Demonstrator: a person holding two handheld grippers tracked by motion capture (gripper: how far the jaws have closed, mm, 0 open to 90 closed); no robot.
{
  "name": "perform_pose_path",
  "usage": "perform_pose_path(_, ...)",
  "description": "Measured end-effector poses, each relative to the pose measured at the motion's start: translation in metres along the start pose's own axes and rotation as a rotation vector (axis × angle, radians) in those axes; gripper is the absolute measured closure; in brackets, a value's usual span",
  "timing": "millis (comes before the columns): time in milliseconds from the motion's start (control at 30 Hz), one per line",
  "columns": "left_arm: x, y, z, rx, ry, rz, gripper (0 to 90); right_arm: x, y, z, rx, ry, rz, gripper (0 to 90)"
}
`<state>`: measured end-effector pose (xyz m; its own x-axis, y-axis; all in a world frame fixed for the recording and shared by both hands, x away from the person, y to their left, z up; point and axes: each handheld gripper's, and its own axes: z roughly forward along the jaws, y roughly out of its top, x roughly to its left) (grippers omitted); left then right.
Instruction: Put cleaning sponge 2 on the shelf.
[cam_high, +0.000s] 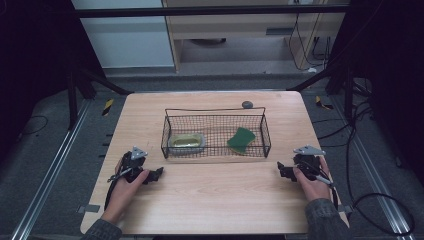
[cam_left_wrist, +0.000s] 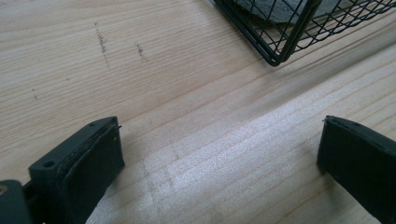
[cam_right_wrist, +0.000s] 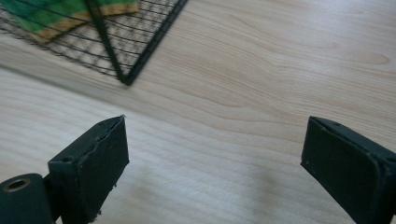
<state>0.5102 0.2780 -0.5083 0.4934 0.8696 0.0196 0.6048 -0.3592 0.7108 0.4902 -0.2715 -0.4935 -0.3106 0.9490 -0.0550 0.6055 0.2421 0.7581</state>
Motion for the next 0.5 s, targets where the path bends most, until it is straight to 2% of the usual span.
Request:
perform_pose_path(133,0.0,0.0,0.0,0.0,0.0,0.0,0.0,-0.007,-0.003,0.01,-0.008,-0.017,0.03,8.4)
perform_pose_path(267,0.0,0.0,0.0,0.0,0.0,0.0,0.0,-0.009,-0.005,0.016,0.004,-0.012,0.069,8.1)
perform_pose_path(367,0.0,0.0,0.0,0.0,0.0,0.0,0.0,-0.01,-0.006,0.022,0.033,-0.012,0.07,7.1)
perform_pose_path(500,0.0,0.0,0.0,0.0,0.0,0.0,0.0,-0.009,-0.006,0.022,0.037,-0.018,0.084,6.4)
